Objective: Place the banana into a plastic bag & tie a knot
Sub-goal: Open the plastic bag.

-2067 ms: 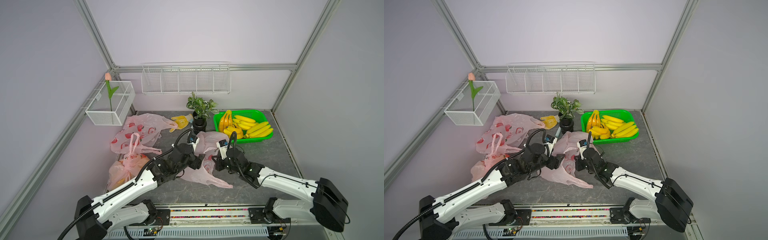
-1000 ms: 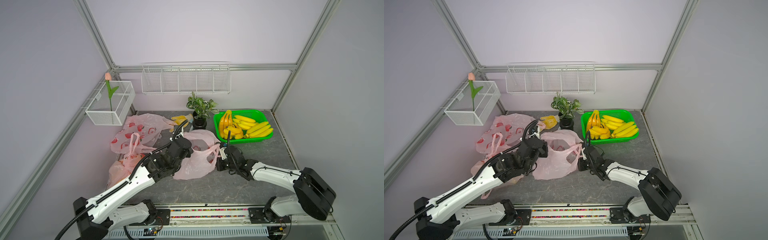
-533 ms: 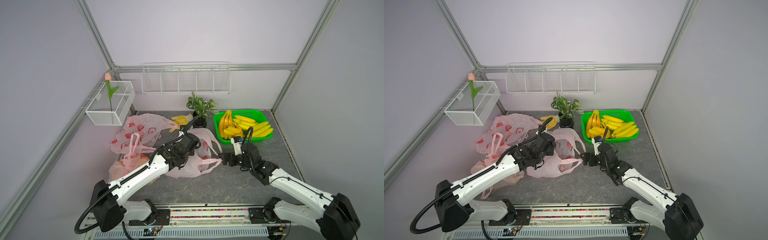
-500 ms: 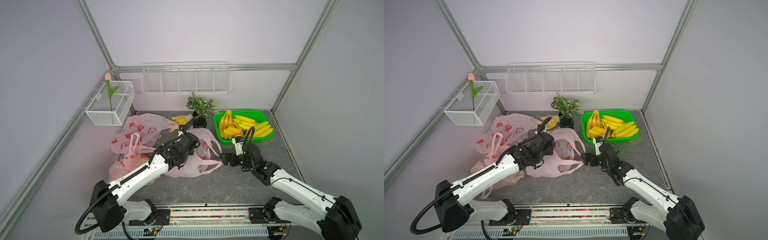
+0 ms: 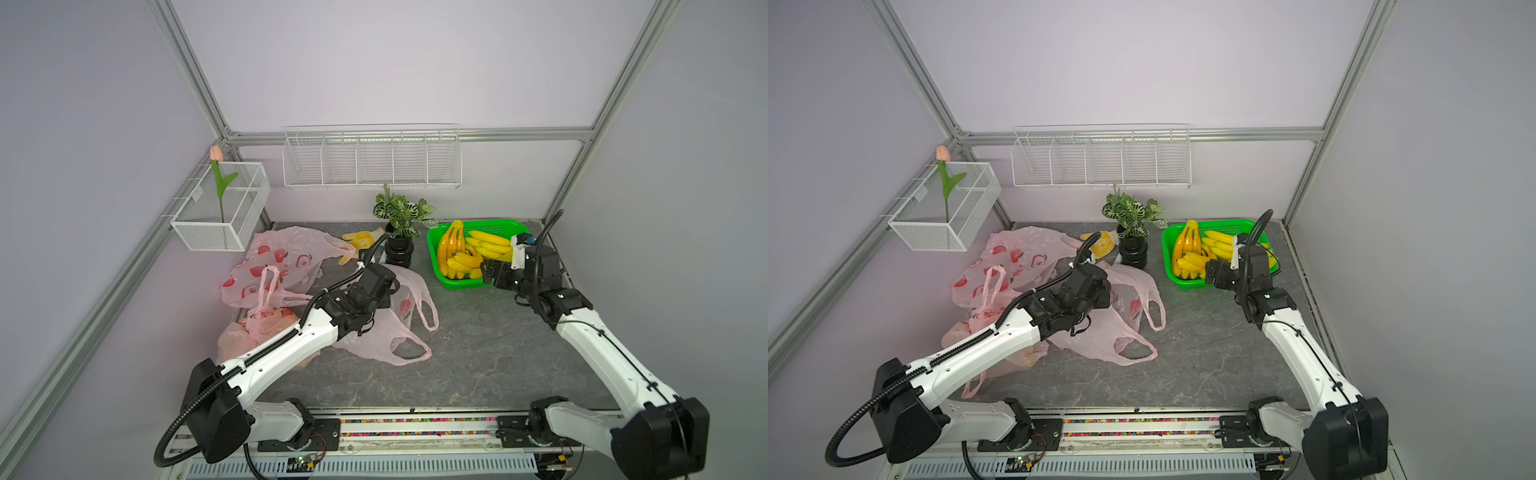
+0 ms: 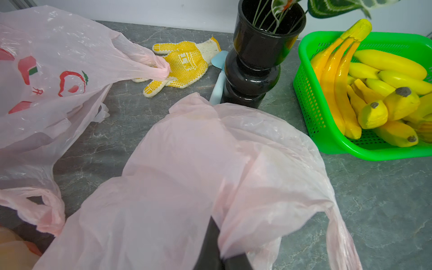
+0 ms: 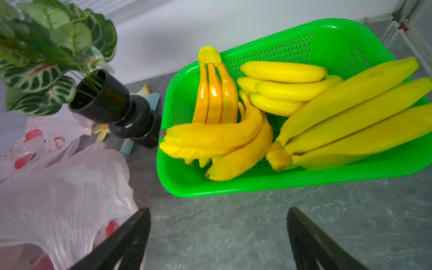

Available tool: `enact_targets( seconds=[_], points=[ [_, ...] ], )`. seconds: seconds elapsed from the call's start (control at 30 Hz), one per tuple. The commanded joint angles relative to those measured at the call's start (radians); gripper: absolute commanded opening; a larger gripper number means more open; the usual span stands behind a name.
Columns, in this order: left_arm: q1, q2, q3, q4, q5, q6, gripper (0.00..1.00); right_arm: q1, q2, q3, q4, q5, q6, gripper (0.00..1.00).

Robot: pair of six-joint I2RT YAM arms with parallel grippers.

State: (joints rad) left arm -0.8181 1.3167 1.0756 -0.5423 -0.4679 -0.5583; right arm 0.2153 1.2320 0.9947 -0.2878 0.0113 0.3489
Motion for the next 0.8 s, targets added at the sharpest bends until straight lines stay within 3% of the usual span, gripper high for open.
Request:
enact_targets(
  seconds=[0.0,0.1,0.2,0.33,0.5,0.63,0.7,0.77],
  points=[
    [0.006,0.007,-0.014,0.035,0.022,-0.022,0.0,-0.028,0.101,0.072,-0.049,0.014,-0.028,0.92],
    [0.007,0.013,-0.023,0.049,0.029,-0.018,0.0,-0.05,0.177,0.127,-0.028,-0.05,-0.003,0.92],
    [0.011,0.014,-0.034,0.063,0.035,-0.015,0.0,0.013,0.25,0.194,-0.029,-0.09,-0.076,0.92],
    [0.02,0.011,-0.041,0.069,0.042,-0.012,0.0,0.118,0.318,0.245,-0.028,-0.036,-0.227,0.92],
    [0.033,0.001,-0.06,0.074,0.052,-0.01,0.0,0.174,0.372,0.275,-0.001,0.003,-0.346,0.92],
    [0.044,0.0,-0.072,0.079,0.064,-0.011,0.0,0.198,0.436,0.341,-0.033,0.113,-0.369,0.93],
    [0.046,-0.001,-0.075,0.079,0.066,-0.011,0.0,0.198,0.463,0.371,-0.052,0.135,-0.376,1.0],
    [0.049,-0.001,-0.078,0.082,0.07,-0.01,0.0,0.199,0.488,0.402,-0.078,0.157,-0.378,0.92]
  ],
)
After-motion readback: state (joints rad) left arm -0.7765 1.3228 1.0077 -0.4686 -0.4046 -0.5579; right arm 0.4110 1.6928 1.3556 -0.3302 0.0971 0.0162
